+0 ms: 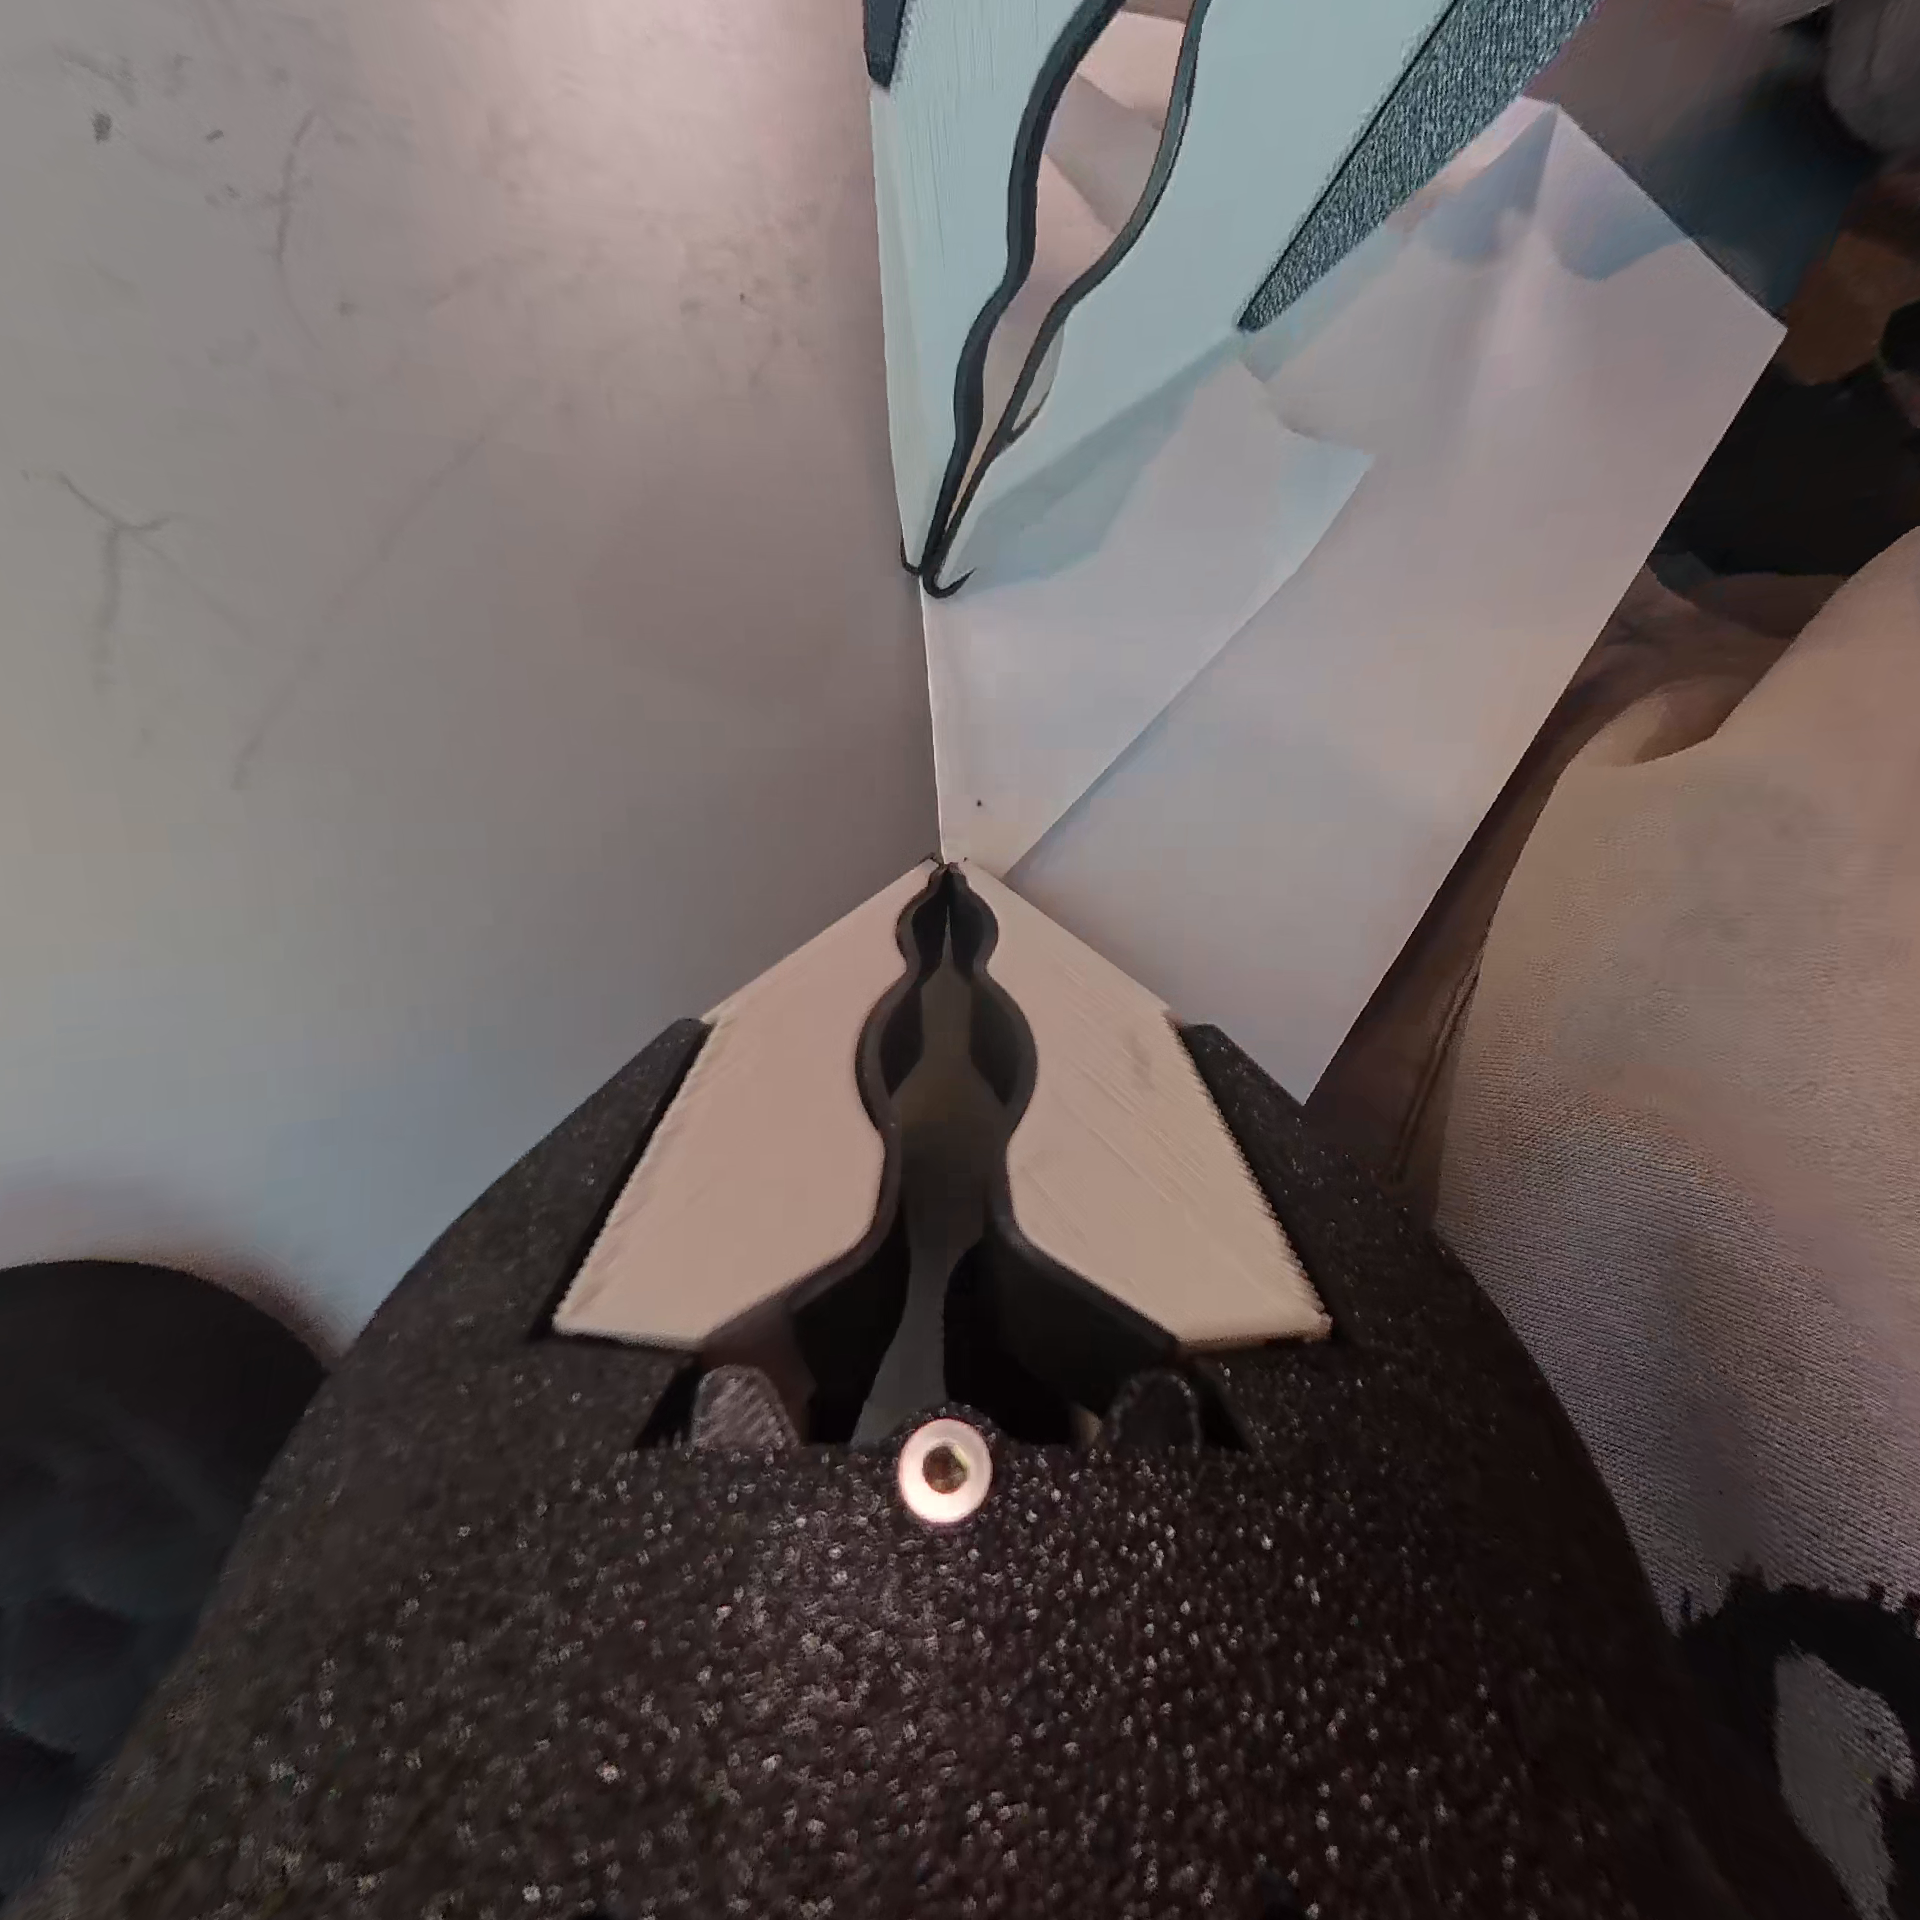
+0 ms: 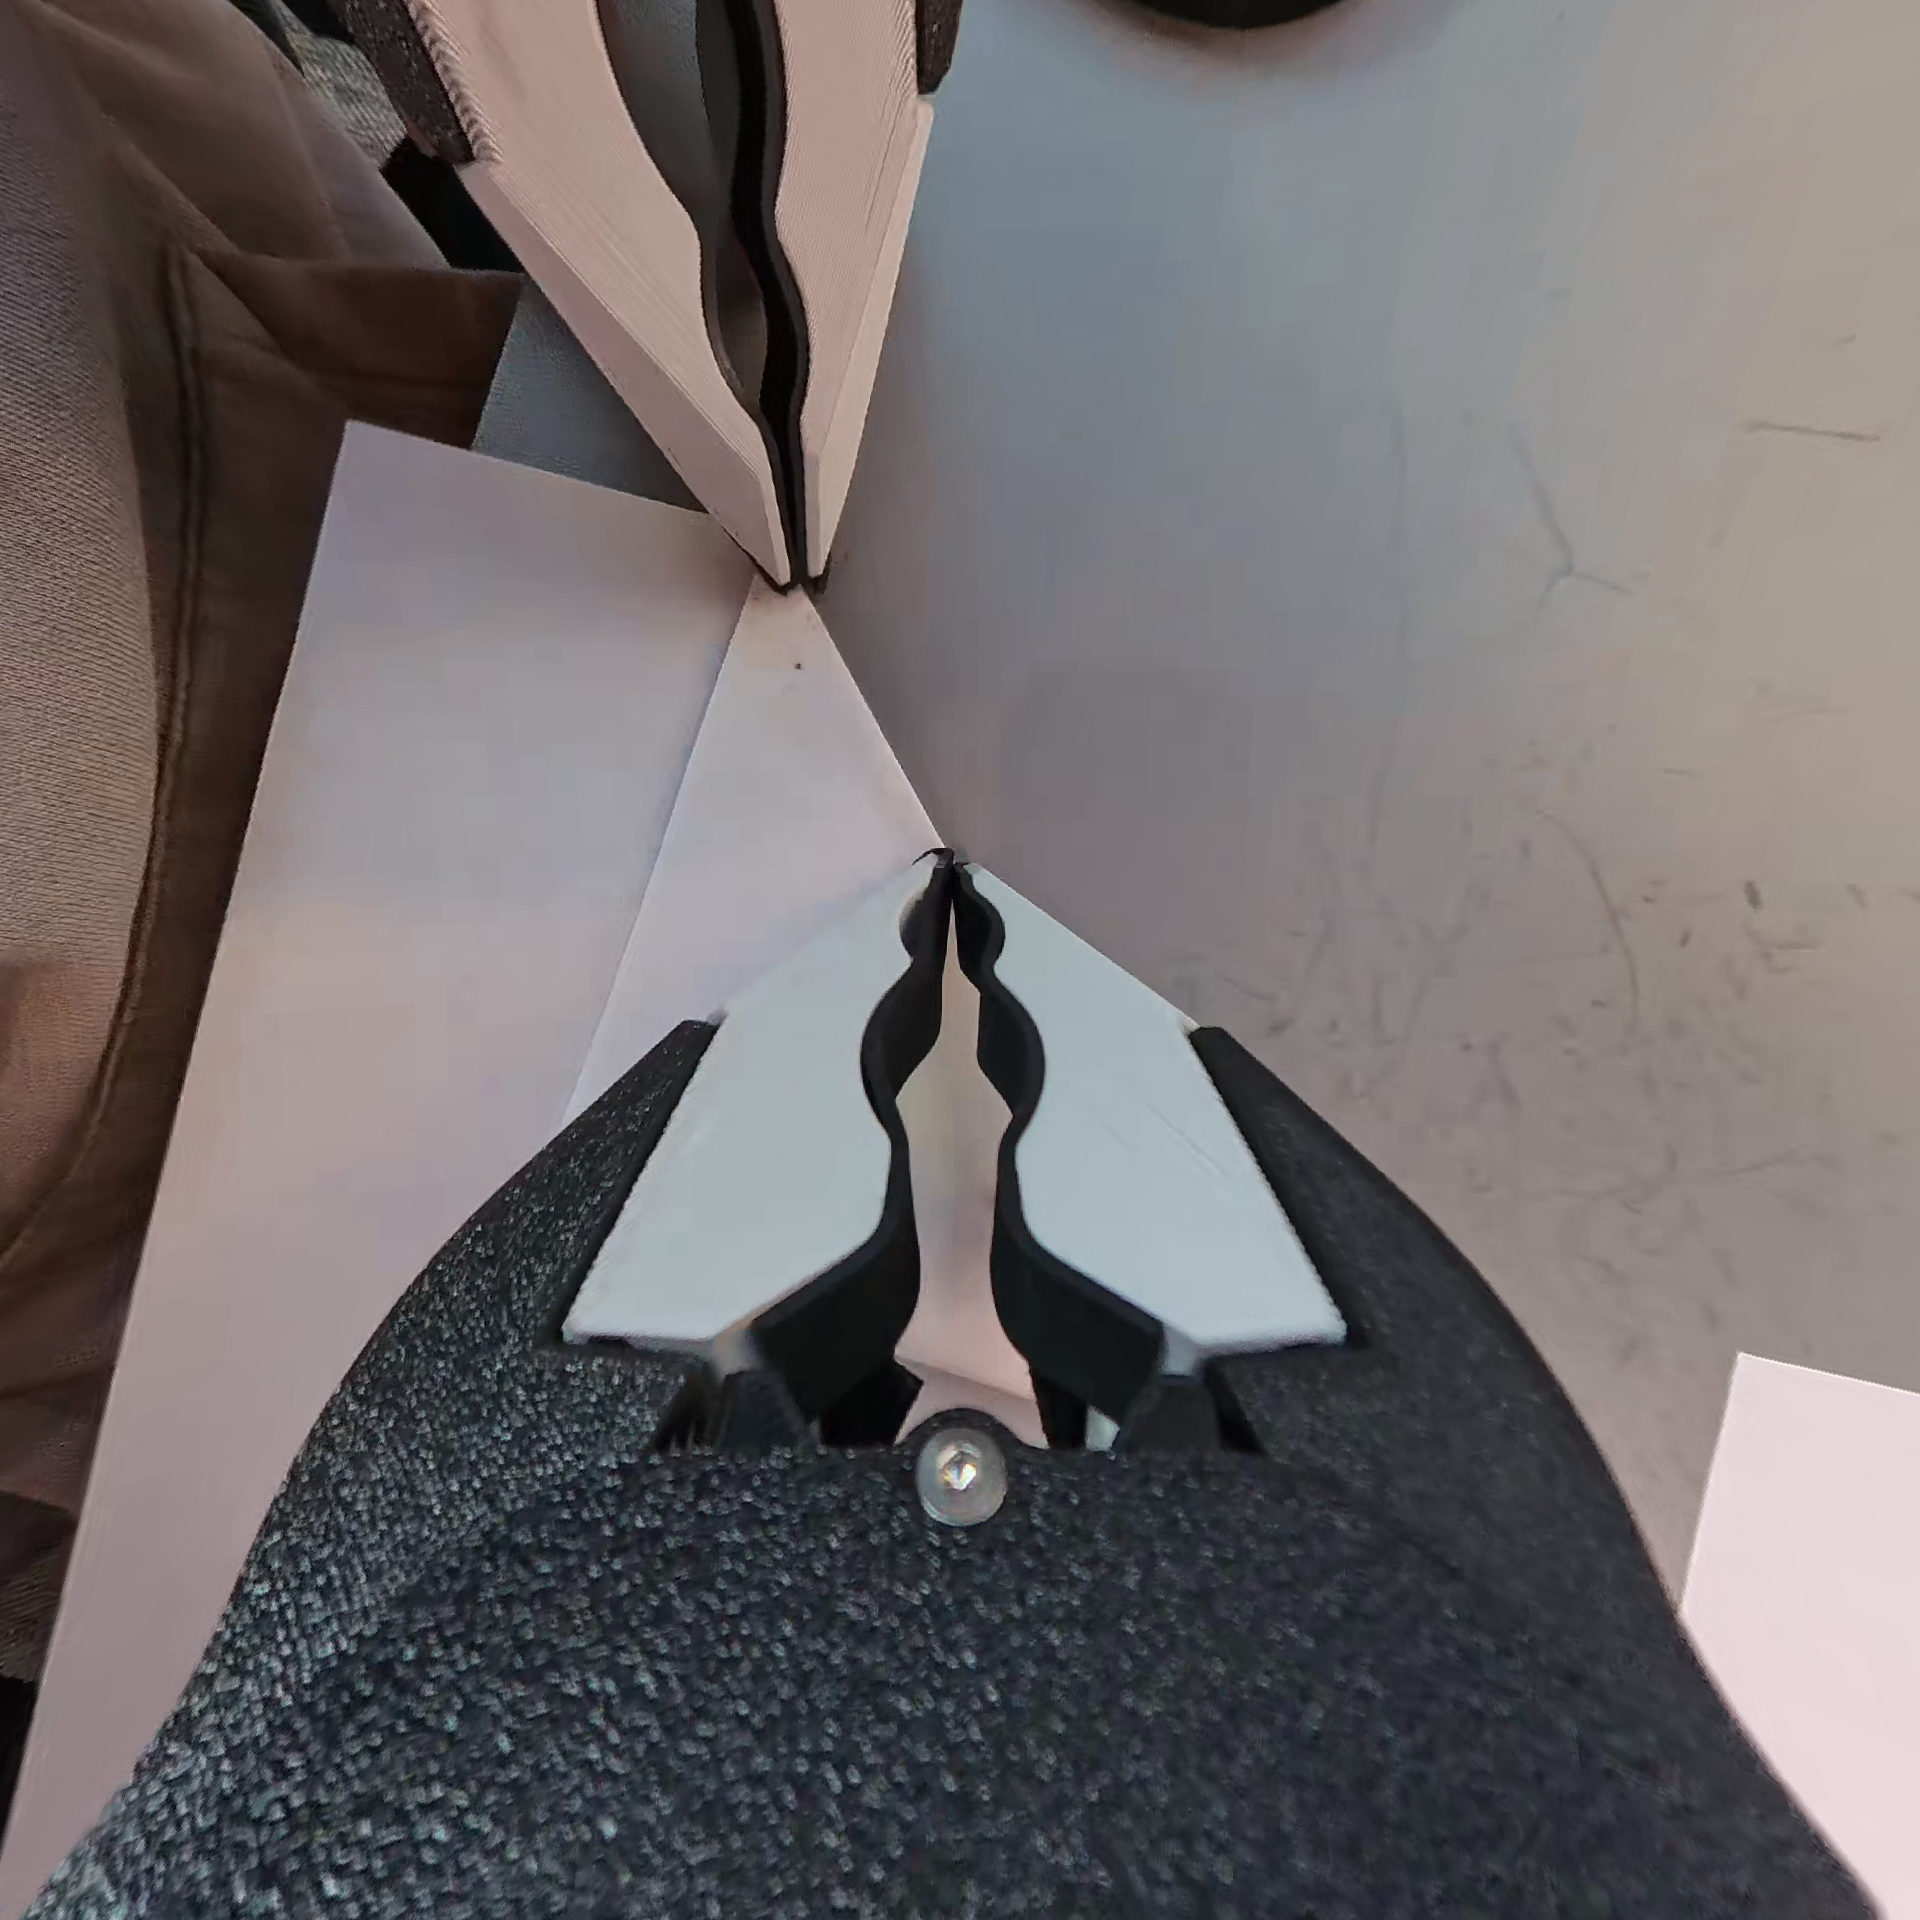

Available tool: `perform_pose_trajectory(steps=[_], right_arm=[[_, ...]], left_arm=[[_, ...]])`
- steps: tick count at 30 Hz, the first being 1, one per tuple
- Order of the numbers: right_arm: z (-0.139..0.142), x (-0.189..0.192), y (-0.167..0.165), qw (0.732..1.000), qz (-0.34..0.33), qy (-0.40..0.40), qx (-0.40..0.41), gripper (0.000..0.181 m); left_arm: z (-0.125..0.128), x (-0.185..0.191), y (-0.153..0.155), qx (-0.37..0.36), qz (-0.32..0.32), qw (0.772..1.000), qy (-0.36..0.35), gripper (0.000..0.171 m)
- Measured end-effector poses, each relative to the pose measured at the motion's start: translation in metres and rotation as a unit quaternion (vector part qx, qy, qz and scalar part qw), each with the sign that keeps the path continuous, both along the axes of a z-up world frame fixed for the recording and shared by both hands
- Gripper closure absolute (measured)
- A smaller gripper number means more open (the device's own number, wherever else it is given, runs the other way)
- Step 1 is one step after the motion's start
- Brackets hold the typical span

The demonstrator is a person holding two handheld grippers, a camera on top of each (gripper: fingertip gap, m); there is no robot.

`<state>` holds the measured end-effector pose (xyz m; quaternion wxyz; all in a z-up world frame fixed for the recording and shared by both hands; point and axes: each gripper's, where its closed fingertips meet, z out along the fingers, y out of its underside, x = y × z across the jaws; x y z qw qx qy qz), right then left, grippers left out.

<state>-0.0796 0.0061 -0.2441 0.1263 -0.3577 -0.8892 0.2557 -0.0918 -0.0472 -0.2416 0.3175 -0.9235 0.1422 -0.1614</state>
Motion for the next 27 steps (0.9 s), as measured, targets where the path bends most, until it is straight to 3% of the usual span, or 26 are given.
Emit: perform_pose_trajectory(steps=[10, 13, 16, 18, 20, 24, 27], right_arm=[[0.004, -0.005, 0.005, 0.999, -0.028, 0.017, 0.01, 0.181], [0.04, -0.008, 0.027, 0.988, -0.117, 0.071, -0.073, 0.18], [0.063, 0.013, 0.08, 0.958, -0.241, 0.102, -0.121, 0.162], [0.053, 0.044, 0.118, 0.94, -0.316, 0.095, -0.089, 0.141], [0.041, 0.077, 0.128, 0.922, -0.364, 0.081, -0.102, 0.135], [0.023, 0.122, 0.117, 0.906, -0.41, 0.063, -0.087, 0.132], [0.014, 0.128, 0.1, 0.904, -0.417, 0.055, -0.073, 0.131]], left_arm=[[-0.003, 0.002, -0.001, 0.01, -0.033, 0.996, 0.077, 0.171], [-0.002, 0.001, -0.001, 0.016, -0.033, 0.997, 0.07, 0.171], [-0.002, 0.0, -0.001, 0.018, -0.029, 0.998, 0.057, 0.171], [-0.002, -0.005, -0.001, 0.02, -0.022, 0.998, 0.052, 0.171], [-0.002, -0.014, 0.0, 0.024, -0.007, 0.998, 0.06, 0.171], [-0.001, -0.022, -0.002, 0.021, 0.007, 0.999, 0.038, 0.171], [0.016, -0.024, 0.004, 0.046, 0.007, 0.999, -0.01, 0.171]])
